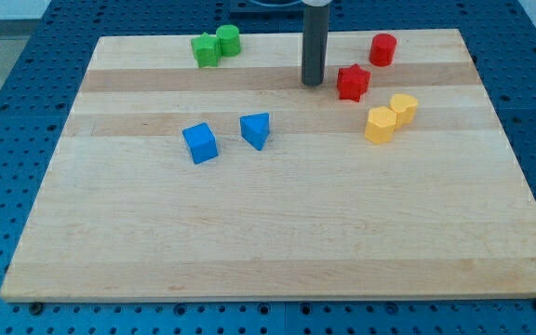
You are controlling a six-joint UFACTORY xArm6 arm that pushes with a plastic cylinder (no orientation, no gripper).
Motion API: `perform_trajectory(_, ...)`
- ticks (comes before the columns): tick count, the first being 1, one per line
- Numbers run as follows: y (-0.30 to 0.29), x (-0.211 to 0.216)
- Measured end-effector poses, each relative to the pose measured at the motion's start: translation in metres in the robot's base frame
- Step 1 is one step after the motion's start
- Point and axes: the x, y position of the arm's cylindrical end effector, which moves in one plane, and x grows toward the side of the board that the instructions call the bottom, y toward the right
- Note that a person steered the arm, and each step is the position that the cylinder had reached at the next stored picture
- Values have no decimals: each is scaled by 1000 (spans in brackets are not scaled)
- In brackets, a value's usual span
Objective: Move the red star below the red circle
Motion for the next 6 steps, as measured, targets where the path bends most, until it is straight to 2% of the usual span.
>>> perform_trajectory(2,72,0)
perform_trajectory(3,58,0)
perform_trajectory(4,35,17)
perform_trajectory(6,36,26)
